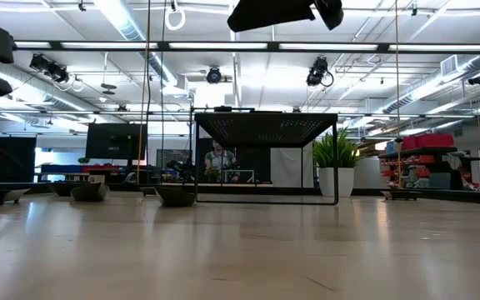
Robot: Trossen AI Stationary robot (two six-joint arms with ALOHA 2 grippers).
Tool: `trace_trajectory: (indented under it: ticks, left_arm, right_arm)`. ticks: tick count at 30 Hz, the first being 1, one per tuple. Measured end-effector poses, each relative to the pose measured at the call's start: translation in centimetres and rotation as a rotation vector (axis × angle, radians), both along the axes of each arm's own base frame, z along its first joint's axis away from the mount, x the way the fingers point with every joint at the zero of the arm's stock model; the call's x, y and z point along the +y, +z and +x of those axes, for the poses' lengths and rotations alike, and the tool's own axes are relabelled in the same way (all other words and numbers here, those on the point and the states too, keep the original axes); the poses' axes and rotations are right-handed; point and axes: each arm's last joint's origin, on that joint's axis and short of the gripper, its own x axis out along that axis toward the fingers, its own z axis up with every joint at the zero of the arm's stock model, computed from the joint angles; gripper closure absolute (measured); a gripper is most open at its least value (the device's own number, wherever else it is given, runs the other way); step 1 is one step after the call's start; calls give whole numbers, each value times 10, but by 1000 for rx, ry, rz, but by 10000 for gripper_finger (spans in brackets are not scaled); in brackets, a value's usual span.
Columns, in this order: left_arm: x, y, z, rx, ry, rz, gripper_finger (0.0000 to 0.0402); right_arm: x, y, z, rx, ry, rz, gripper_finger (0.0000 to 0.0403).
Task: Pick & Place Mini shaped plates
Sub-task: Stack the black square-shaped plate on top of the black square-shaped plates on the shelf
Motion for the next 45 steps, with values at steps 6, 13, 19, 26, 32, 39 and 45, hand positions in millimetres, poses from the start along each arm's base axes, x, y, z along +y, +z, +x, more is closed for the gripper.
trace_trajectory:
  ticks: [6, 13, 19, 26, 32, 39, 45]
  left_arm:
    - [7, -9, -3, 43, 16, 19, 287]
    - [12, -19, -8, 82, 68, -22, 287]
    - [15, -26, -10, 81, 71, -23, 288]
    - [16, -32, -11, 70, 68, -46, 330]
    - [14, -32, -9, 46, 65, -69, 392]
    - [-5, -6, 5, 11, -22, -114, 391]
    - [-17, 28, 32, -103, -142, -116, 396]
  right_arm:
    - [-4, 0, 3, -4, -11, 0, 398]
    - [-5, 1, 3, -10, -14, 4, 398]
    - [-5, 1, 4, -14, -14, 6, 398]
    - [-5, 1, 4, -13, -13, 6, 396]
    - [-5, 1, 4, -12, -12, 4, 396]
    - [7, 6, -7, 2, 34, -17, 394]
    - [24, 16, -20, -10, 111, -41, 394]
